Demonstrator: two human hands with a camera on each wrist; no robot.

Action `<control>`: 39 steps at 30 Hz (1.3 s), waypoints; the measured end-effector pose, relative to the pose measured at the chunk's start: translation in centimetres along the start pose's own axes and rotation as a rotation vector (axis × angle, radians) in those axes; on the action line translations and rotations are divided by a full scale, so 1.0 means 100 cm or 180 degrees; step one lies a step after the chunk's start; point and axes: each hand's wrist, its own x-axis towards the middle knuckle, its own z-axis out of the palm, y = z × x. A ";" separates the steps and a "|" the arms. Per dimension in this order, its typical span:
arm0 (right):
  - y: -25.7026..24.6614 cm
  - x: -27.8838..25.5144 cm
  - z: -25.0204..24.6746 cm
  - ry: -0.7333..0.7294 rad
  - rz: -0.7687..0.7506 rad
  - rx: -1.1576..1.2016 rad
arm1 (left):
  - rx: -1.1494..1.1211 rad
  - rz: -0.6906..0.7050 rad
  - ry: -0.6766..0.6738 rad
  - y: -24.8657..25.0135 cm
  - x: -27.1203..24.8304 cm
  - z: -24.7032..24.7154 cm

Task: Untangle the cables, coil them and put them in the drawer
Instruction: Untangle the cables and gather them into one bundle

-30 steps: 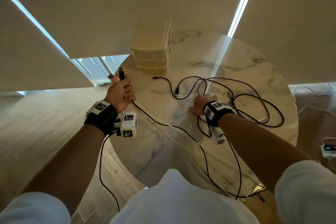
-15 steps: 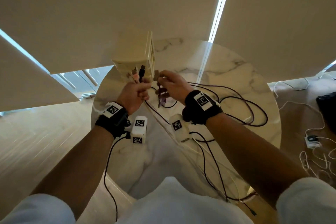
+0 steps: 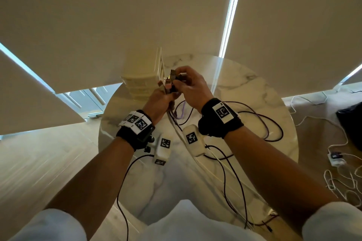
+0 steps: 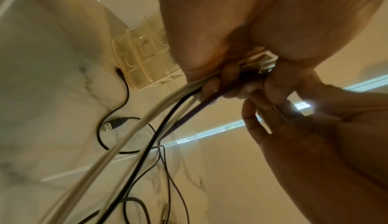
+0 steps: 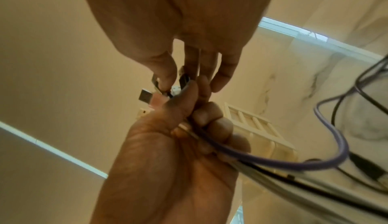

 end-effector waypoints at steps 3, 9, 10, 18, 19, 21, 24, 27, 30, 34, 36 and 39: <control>-0.009 -0.002 -0.002 -0.0238 -0.0014 -0.0086 | 0.0007 -0.0024 -0.0013 0.006 0.001 0.007; -0.027 0.000 0.006 -0.0451 0.0032 -0.0177 | -0.0050 -0.0138 0.0123 0.023 -0.001 0.012; -0.030 0.001 0.006 -0.0415 -0.0023 -0.0426 | 0.0001 -0.0157 0.0132 0.027 -0.001 0.013; -0.053 0.007 0.001 -0.0099 -0.0509 -0.1198 | 0.0000 -0.0058 0.0010 0.056 0.001 0.016; -0.053 0.008 0.001 -0.0074 -0.0529 -0.1315 | -0.0017 -0.0048 0.0044 0.058 0.002 0.016; -0.054 0.009 0.002 -0.0083 -0.0620 -0.1492 | -0.0042 0.0010 0.0176 0.061 0.002 0.016; -0.054 0.012 0.002 -0.0153 -0.0718 -0.1639 | -0.0187 -0.0050 0.0266 0.061 0.002 0.016; -0.055 0.010 0.001 -0.0426 -0.0629 -0.1481 | -0.0441 -0.0161 0.0180 0.060 0.001 0.016; -0.049 0.002 -0.007 -0.0841 -0.0175 -0.0397 | -0.0748 -0.0200 0.0112 0.063 0.004 0.006; -0.023 -0.003 -0.031 -0.1425 0.0877 -0.0882 | -0.1479 -0.0114 0.0039 0.066 0.014 -0.022; -0.008 0.001 -0.044 -0.1706 0.0915 -0.1648 | -0.1632 -0.0116 0.0083 0.064 0.017 -0.039; 0.003 0.008 -0.061 -0.1575 0.0813 -0.2831 | -0.1724 -0.0030 0.0134 0.064 0.016 -0.061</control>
